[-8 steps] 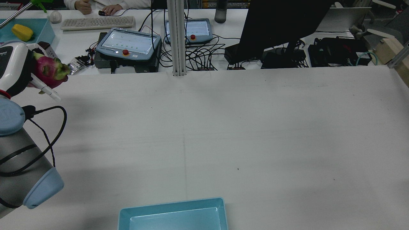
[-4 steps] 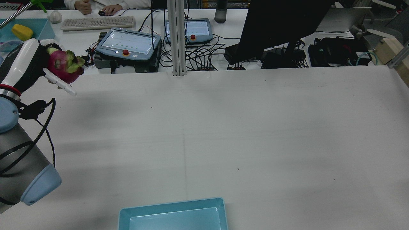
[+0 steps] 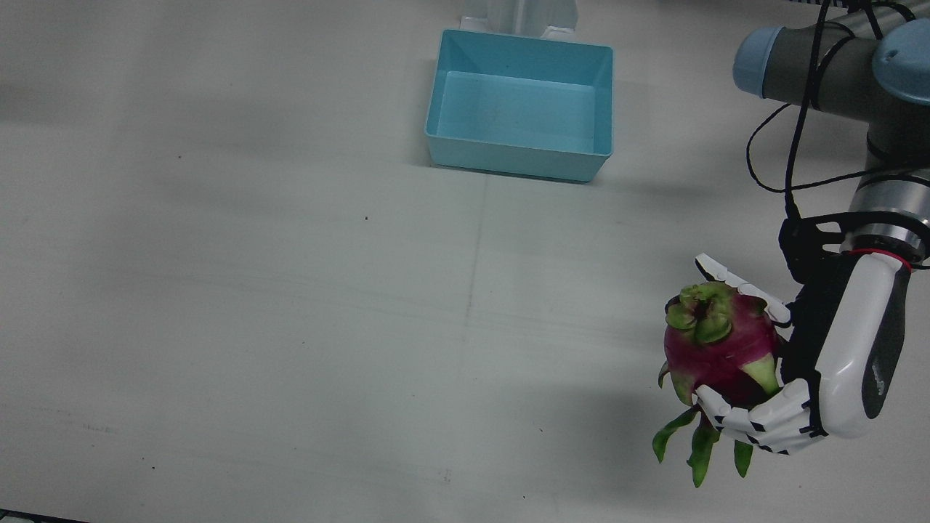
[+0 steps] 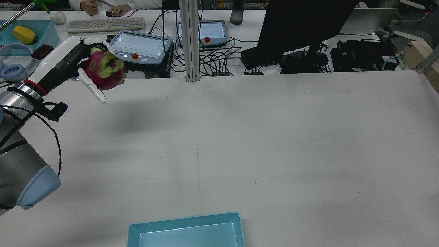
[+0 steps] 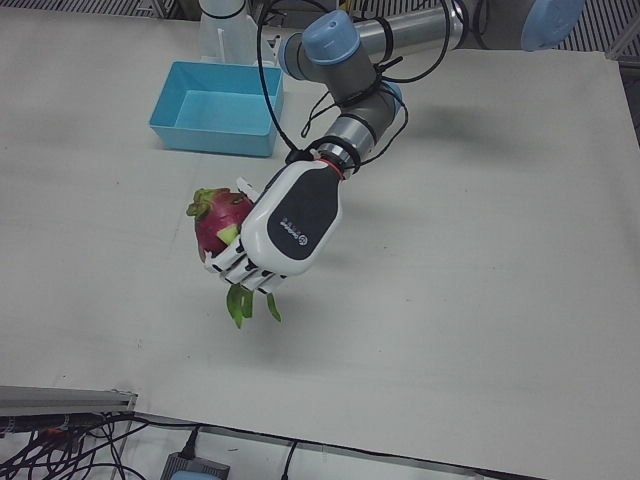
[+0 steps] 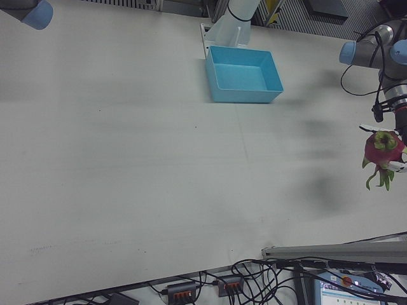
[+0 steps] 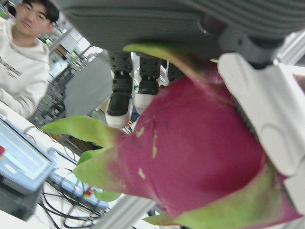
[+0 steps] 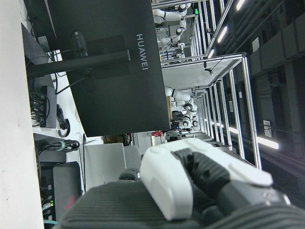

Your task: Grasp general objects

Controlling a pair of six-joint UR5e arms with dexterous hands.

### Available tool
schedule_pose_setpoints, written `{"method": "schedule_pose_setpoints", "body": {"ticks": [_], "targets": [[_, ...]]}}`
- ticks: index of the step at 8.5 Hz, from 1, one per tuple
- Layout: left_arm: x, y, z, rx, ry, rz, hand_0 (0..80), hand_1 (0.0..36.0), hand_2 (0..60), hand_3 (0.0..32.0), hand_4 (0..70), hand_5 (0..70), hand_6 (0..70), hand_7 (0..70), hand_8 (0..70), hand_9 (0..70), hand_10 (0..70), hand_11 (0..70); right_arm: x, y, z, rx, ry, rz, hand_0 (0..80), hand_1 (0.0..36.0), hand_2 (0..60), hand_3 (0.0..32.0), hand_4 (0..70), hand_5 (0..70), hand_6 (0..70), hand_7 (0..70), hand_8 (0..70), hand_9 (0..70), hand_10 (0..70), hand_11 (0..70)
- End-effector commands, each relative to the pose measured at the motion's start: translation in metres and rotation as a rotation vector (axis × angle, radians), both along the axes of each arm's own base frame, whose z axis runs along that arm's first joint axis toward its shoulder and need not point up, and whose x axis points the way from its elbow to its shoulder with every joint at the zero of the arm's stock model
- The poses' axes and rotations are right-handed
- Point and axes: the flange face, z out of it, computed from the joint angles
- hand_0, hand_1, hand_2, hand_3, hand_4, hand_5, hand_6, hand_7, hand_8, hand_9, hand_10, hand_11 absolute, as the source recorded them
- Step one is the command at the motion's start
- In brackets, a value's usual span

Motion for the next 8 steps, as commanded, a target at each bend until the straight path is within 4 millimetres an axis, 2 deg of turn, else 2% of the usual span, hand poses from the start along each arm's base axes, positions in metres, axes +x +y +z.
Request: {"method": "schedule_pose_setpoints", "body": {"ticks": [1, 2, 3, 4, 5, 6, 8], "targets": [[0.023, 0.009, -0.036, 0.181, 0.120, 0.235, 38.3, 1.4, 40.8, 0.0, 64.8, 70.0, 70.0, 70.0, 52.4, 70.0, 50.6, 70.0, 0.000, 0.000, 0.000, 0.000, 0.000, 0.000, 0.0, 0.0, 0.0, 0.0, 0.0, 0.0, 0.0, 0.0, 0.0, 0.0, 0.0, 0.0], [0.043, 0.018, -0.047, 0.243, 0.120, 0.322, 38.1, 0.7, 37.6, 0.0, 64.0, 70.0, 70.0, 70.0, 52.6, 70.0, 51.0, 70.0, 0.000, 0.000, 0.000, 0.000, 0.000, 0.000, 0.0, 0.0, 0.0, 0.0, 0.0, 0.0, 0.0, 0.0, 0.0, 0.0, 0.0, 0.0], [0.090, 0.041, -0.074, 0.282, 0.133, 0.441, 38.9, 0.7, 35.2, 0.0, 62.1, 70.0, 70.0, 70.0, 52.8, 70.0, 50.4, 70.0, 0.000, 0.000, 0.000, 0.000, 0.000, 0.000, 0.0, 0.0, 0.0, 0.0, 0.0, 0.0, 0.0, 0.0, 0.0, 0.0, 0.0, 0.0], [0.128, 0.064, -0.095, 0.303, 0.155, 0.510, 38.9, 0.5, 36.1, 0.0, 63.2, 70.0, 70.0, 70.0, 53.7, 70.0, 51.8, 70.0, 0.000, 0.000, 0.000, 0.000, 0.000, 0.000, 0.0, 0.0, 0.0, 0.0, 0.0, 0.0, 0.0, 0.0, 0.0, 0.0, 0.0, 0.0], [0.165, 0.101, -0.106, 0.317, 0.183, 0.589, 40.8, 1.6, 41.4, 0.0, 70.0, 70.0, 70.0, 70.0, 56.5, 70.0, 59.7, 70.0, 0.000, 0.000, 0.000, -0.001, 0.000, 0.000, 0.0, 0.0, 0.0, 0.0, 0.0, 0.0, 0.0, 0.0, 0.0, 0.0, 0.0, 0.0], [0.190, 0.137, -0.116, 0.324, 0.195, 0.652, 43.2, 2.6, 40.2, 0.0, 70.0, 70.0, 70.0, 70.0, 56.9, 70.0, 58.9, 70.0, 0.000, 0.000, 0.000, 0.000, 0.000, 0.000, 0.0, 0.0, 0.0, 0.0, 0.0, 0.0, 0.0, 0.0, 0.0, 0.0, 0.0, 0.0], [0.217, 0.167, -0.115, 0.323, 0.205, 0.708, 45.3, 3.4, 38.9, 0.0, 70.0, 70.0, 70.0, 70.0, 56.9, 70.0, 57.6, 70.0, 0.000, 0.000, 0.000, 0.000, 0.000, 0.000, 0.0, 0.0, 0.0, 0.0, 0.0, 0.0, 0.0, 0.0, 0.0, 0.0, 0.0, 0.0]]}}
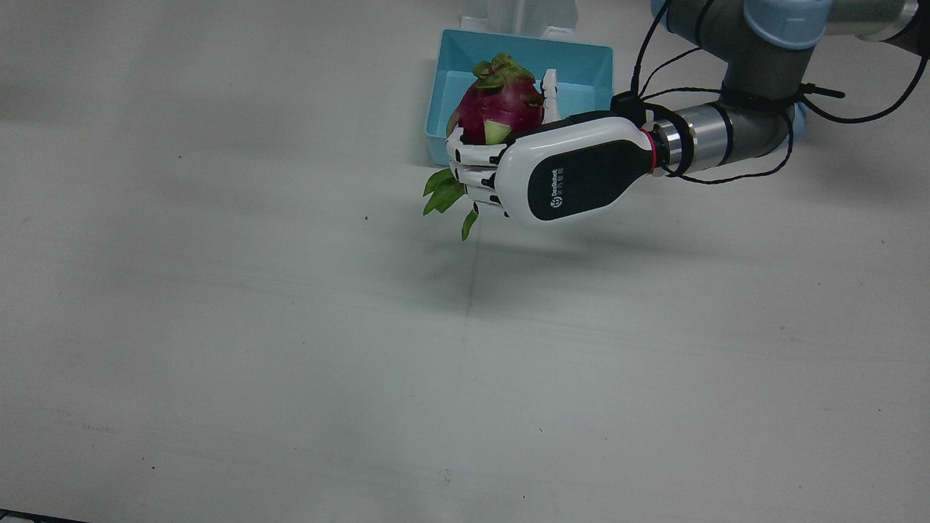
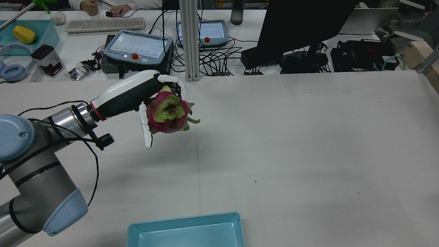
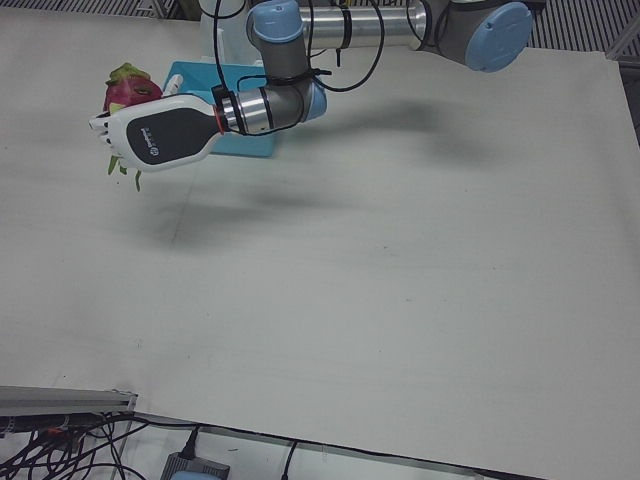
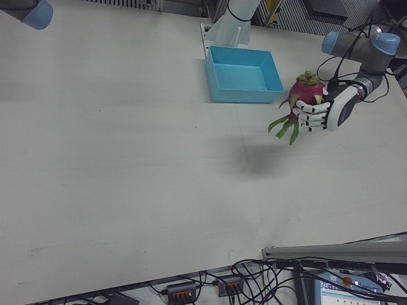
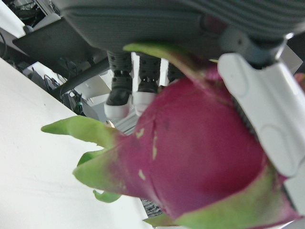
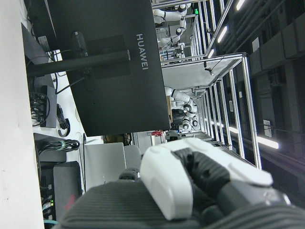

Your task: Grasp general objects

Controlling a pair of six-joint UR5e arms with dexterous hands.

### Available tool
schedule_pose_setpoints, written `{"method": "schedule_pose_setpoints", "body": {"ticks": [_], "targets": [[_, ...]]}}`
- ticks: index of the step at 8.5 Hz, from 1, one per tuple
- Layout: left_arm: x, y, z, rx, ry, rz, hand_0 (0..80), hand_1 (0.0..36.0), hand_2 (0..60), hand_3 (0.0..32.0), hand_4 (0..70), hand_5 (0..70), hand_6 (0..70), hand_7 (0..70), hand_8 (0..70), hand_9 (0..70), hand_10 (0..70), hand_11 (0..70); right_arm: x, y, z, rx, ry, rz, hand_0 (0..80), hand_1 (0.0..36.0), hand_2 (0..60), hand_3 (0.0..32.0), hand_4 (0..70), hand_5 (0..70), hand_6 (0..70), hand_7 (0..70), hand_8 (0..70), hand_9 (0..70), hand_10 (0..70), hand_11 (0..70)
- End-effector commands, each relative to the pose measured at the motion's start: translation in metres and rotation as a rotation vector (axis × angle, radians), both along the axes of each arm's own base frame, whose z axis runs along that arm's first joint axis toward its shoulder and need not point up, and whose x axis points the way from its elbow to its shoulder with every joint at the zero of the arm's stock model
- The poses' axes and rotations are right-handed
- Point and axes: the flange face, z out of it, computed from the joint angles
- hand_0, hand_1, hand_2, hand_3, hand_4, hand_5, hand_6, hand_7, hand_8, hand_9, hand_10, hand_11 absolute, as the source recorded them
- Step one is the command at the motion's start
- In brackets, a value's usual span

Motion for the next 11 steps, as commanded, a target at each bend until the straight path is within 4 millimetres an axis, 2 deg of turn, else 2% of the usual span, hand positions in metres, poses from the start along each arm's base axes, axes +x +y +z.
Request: {"method": "schedule_pose_setpoints", "body": {"ticks": [1, 2, 5, 6, 7, 8, 9, 10, 11], "targets": [[0.062, 0.073, -0.008, 0.026, 0.003, 0.128, 45.6, 3.7, 39.6, 0.0, 70.0, 70.0, 70.0, 70.0, 57.3, 70.0, 57.7, 70.0, 0.000, 0.000, 0.000, 0.000, 0.000, 0.000, 0.0, 0.0, 0.0, 0.0, 0.0, 0.0, 0.0, 0.0, 0.0, 0.0, 0.0, 0.0], [0.078, 0.094, -0.007, 0.041, -0.006, 0.152, 45.2, 3.7, 39.5, 0.0, 70.0, 70.0, 70.0, 70.0, 57.4, 70.0, 57.8, 70.0, 0.000, 0.000, 0.000, 0.000, 0.000, 0.000, 0.0, 0.0, 0.0, 0.0, 0.0, 0.0, 0.0, 0.0, 0.0, 0.0, 0.0, 0.0], [0.086, 0.103, -0.003, 0.063, 0.011, 0.172, 45.2, 3.4, 37.0, 0.0, 67.8, 70.0, 70.0, 70.0, 57.2, 70.0, 55.6, 70.0, 0.000, 0.000, 0.000, 0.000, 0.000, 0.000, 0.0, 0.0, 0.0, 0.0, 0.0, 0.0, 0.0, 0.0, 0.0, 0.0, 0.0, 0.0], [0.091, 0.112, -0.005, 0.066, 0.022, 0.191, 45.1, 3.1, 33.5, 0.0, 65.3, 70.0, 70.0, 70.0, 55.6, 70.0, 52.4, 70.0, 0.000, 0.000, 0.000, 0.000, 0.000, 0.000, 0.0, 0.0, 0.0, 0.0, 0.0, 0.0, 0.0, 0.0, 0.0, 0.0, 0.0, 0.0], [0.091, 0.113, -0.006, 0.070, 0.027, 0.193, 44.8, 1.9, 17.4, 0.0, 48.6, 70.0, 61.3, 70.0, 41.9, 58.5, 37.7, 52.7, 0.000, 0.000, 0.000, 0.000, 0.000, 0.000, 0.0, 0.0, 0.0, 0.0, 0.0, 0.0, 0.0, 0.0, 0.0, 0.0, 0.0, 0.0], [0.092, 0.115, -0.002, 0.073, 0.027, 0.198, 46.6, 8.5, 5.3, 0.0, 13.3, 70.0, 16.8, 24.4, 6.5, 11.7, 9.9, 15.1, 0.000, 0.000, 0.000, 0.000, 0.000, 0.000, 0.0, 0.0, 0.0, 0.0, 0.0, 0.0, 0.0, 0.0, 0.0, 0.0, 0.0, 0.0], [0.091, 0.115, 0.003, 0.076, 0.024, 0.201, 47.5, 11.3, 3.0, 0.0, 17.1, 0.0, 8.0, 16.8, 0.6, 2.3, 6.7, 11.1, 0.000, 0.000, 0.000, 0.000, 0.000, 0.000, 0.0, 0.0, 0.0, 0.0, 0.0, 0.0, 0.0, 0.0, 0.0, 0.0, 0.0, 0.0], [0.090, 0.115, 0.006, 0.075, 0.024, 0.205, 47.4, 11.8, 1.7, 0.0, 11.8, 0.0, 5.0, 13.1, 0.0, 1.2, 4.1, 7.4, 0.000, 0.000, 0.000, 0.000, 0.000, 0.000, 0.0, 0.0, 0.0, 0.0, 0.0, 0.0, 0.0, 0.0, 0.0, 0.0, 0.0, 0.0], [0.090, 0.115, 0.009, 0.075, 0.022, 0.208, 47.9, 12.3, 0.1, 0.0, 9.6, 0.0, 3.4, 10.5, 0.0, 0.7, 1.9, 4.4, 0.000, 0.000, 0.000, 0.000, 0.000, 0.000, 0.0, 0.0, 0.0, 0.0, 0.0, 0.0, 0.0, 0.0, 0.0, 0.0, 0.0, 0.0]]}}
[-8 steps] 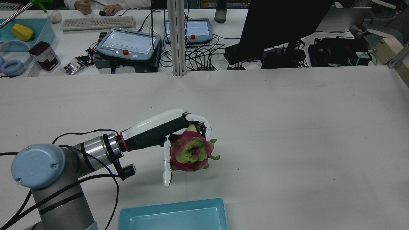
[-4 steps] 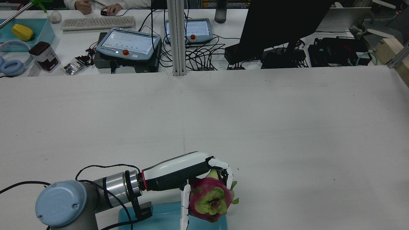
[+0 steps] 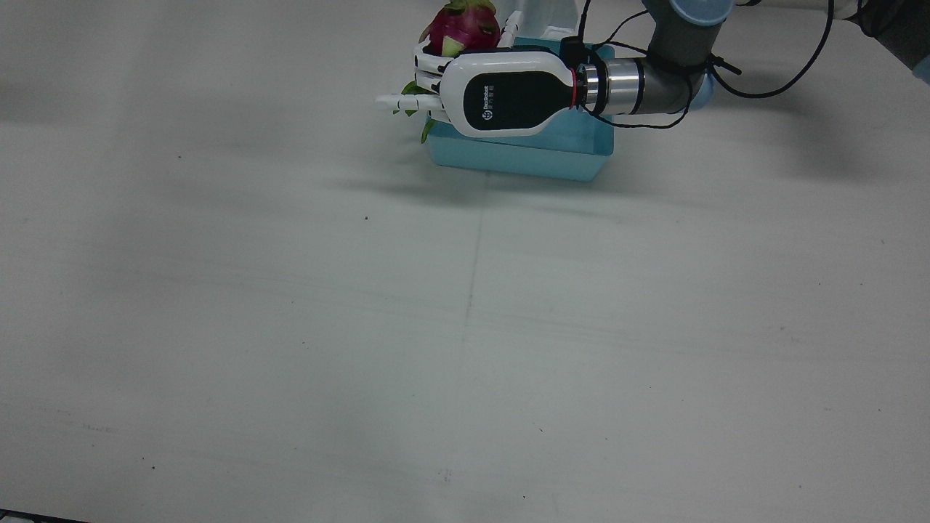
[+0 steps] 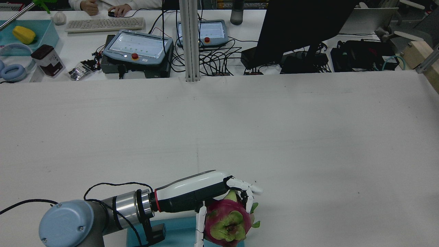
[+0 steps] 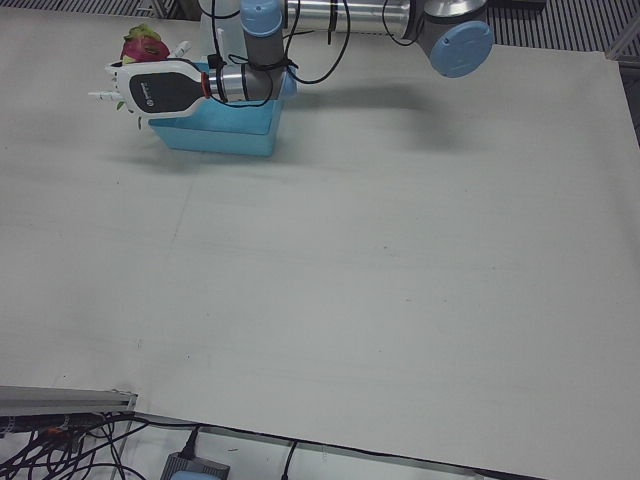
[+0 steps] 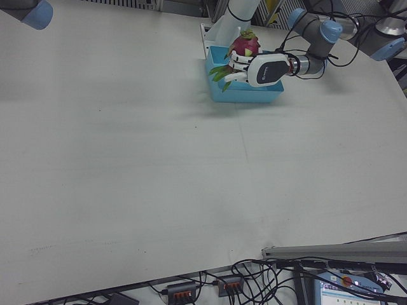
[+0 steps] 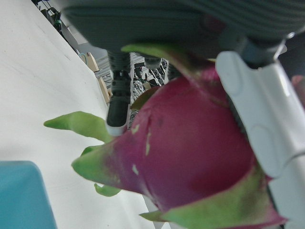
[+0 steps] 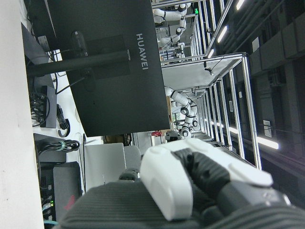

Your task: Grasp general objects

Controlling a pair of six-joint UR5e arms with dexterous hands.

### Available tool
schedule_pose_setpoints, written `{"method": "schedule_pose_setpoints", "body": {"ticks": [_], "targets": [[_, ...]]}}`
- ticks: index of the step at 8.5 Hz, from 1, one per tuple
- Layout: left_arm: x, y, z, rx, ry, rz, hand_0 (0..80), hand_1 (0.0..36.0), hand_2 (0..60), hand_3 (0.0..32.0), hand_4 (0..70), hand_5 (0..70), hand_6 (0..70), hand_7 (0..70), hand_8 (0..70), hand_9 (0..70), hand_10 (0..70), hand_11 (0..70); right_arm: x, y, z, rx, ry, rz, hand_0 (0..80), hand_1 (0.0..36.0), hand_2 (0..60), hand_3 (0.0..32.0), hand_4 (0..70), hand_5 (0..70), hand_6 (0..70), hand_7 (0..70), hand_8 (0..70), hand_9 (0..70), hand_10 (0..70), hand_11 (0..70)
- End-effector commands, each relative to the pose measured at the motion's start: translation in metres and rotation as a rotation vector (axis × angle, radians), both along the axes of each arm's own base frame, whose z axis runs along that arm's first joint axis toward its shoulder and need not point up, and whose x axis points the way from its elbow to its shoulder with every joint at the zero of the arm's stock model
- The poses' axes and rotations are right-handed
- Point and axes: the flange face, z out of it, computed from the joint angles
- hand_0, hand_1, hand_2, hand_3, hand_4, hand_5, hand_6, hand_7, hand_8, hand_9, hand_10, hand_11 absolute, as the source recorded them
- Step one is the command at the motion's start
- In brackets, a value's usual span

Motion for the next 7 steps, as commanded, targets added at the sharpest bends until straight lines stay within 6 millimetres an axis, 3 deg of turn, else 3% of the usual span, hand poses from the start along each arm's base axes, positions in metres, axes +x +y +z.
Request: {"method": "schedule_pose_setpoints", "body": {"ticks": [1, 2, 5, 6, 7], "targets": [[-0.001, 0.002, 0.006, 0.014, -0.007, 0.020, 48.0, 12.3, 0.0, 0.0, 9.2, 0.0, 2.7, 9.6, 0.0, 0.5, 0.6, 2.5, 0.000, 0.000, 0.000, 0.000, 0.000, 0.000, 0.0, 0.0, 0.0, 0.0, 0.0, 0.0, 0.0, 0.0, 0.0, 0.0, 0.0, 0.0], [-0.001, 0.003, 0.008, 0.014, -0.009, 0.022, 48.1, 12.1, 0.0, 0.0, 9.7, 0.0, 1.7, 5.6, 0.0, 0.0, 0.0, 0.9, 0.000, 0.000, 0.000, 0.000, 0.000, 0.000, 0.0, 0.0, 0.0, 0.0, 0.0, 0.0, 0.0, 0.0, 0.0, 0.0, 0.0, 0.0], [-0.007, 0.003, 0.024, 0.015, -0.005, 0.019, 47.9, 11.9, 0.0, 0.0, 11.1, 0.0, 3.7, 12.3, 0.0, 1.0, 0.0, 0.2, 0.000, 0.000, 0.000, 0.000, -0.002, 0.000, 0.0, 0.0, 0.0, 0.0, 0.0, 0.0, 0.0, 0.0, 0.0, 0.0, 0.0, 0.0], [-0.010, 0.001, 0.034, 0.006, -0.019, 0.018, 47.8, 11.9, 0.0, 0.0, 11.1, 0.0, 3.7, 12.3, 0.0, 1.0, 0.0, 0.2, 0.000, 0.000, 0.000, 0.000, 0.000, 0.000, 0.0, 0.0, 0.0, 0.0, 0.0, 0.0, 0.0, 0.0, 0.0, 0.0, 0.0, 0.0], [-0.015, -0.003, 0.059, -0.024, -0.038, 0.026, 48.1, 12.7, 0.0, 0.0, 6.7, 0.0, 1.4, 10.0, 0.0, 0.6, 0.0, 0.8, 0.000, 0.000, 0.000, 0.000, 0.000, 0.000, 0.0, 0.0, 0.0, 0.0, 0.0, 0.0, 0.0, 0.0, 0.0, 0.0, 0.0, 0.0]]}}
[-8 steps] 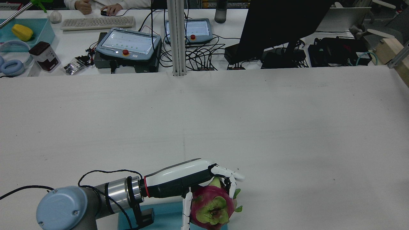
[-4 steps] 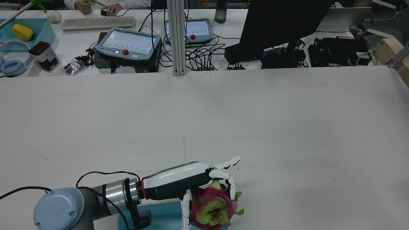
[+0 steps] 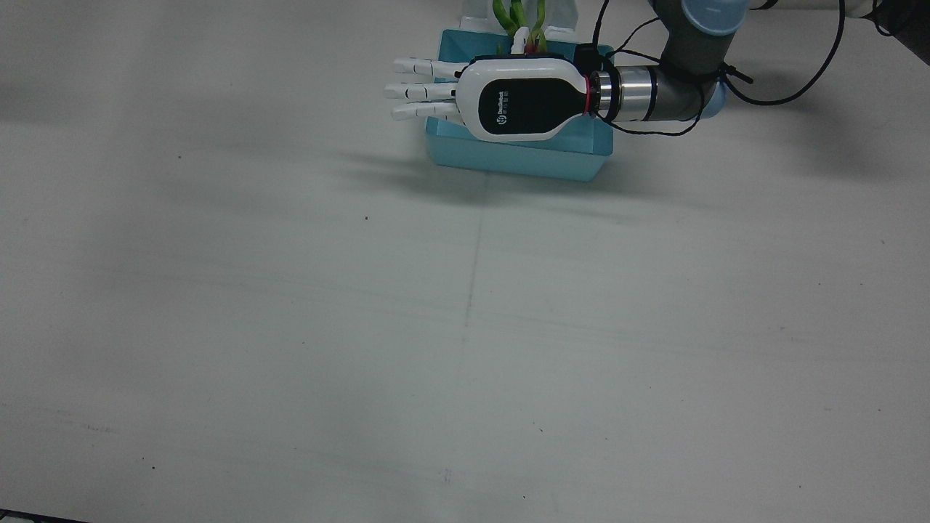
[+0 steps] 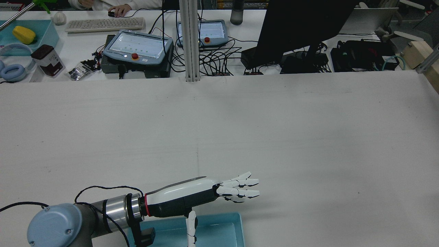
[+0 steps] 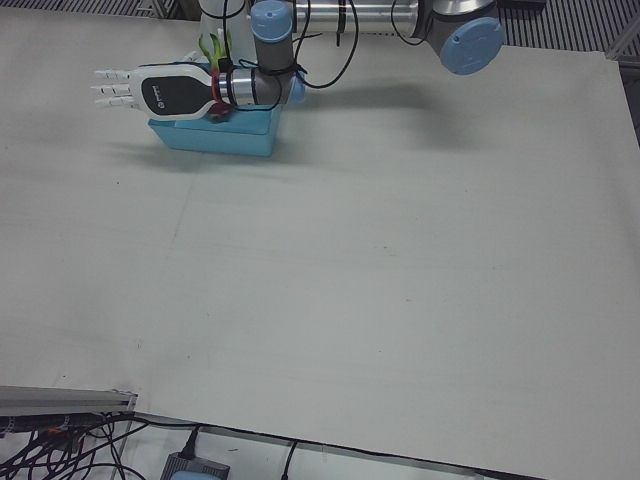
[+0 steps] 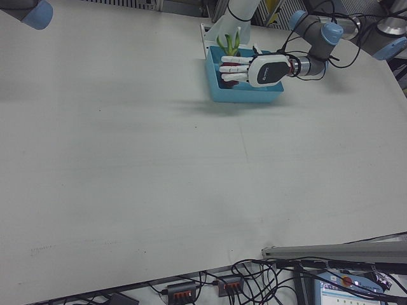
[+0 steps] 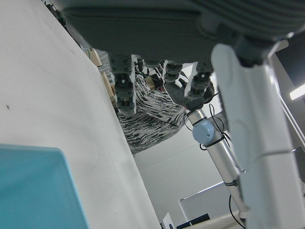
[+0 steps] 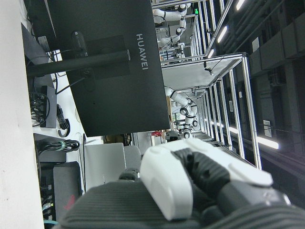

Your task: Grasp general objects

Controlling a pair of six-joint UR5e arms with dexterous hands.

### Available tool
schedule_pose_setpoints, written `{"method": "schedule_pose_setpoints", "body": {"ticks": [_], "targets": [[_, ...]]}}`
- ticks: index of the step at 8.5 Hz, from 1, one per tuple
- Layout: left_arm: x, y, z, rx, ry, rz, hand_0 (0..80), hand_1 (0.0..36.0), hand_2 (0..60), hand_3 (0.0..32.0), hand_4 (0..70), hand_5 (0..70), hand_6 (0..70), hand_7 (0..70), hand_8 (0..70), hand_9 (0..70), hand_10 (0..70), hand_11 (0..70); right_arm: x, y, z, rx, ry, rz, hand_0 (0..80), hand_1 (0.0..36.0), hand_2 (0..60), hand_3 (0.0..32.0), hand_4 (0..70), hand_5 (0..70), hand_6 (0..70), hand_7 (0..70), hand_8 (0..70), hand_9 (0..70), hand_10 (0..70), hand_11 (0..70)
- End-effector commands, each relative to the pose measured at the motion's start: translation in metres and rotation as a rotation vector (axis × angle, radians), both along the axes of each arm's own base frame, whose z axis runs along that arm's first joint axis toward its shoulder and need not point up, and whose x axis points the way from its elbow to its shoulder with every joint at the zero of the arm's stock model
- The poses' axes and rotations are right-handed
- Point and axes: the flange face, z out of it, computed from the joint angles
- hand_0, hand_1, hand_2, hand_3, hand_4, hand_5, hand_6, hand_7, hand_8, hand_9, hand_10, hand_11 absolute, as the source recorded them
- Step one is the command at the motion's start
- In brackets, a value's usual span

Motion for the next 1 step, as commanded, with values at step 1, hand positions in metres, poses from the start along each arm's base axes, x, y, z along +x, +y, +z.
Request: {"method": "schedule_pose_setpoints", "body": {"ticks": [1], "targets": [[-0.0276, -0.0277, 0.0541, -0.079, -0.029, -0.019, 48.3, 13.4, 0.1, 0.0, 5.1, 0.0, 0.0, 14.3, 0.0, 1.4, 0.8, 3.0, 0.0000, 0.0000, 0.0000, 0.000, 0.001, 0.000, 0.0, 0.0, 0.0, 0.0, 0.0, 0.0, 0.0, 0.0, 0.0, 0.0, 0.0, 0.0]]}}
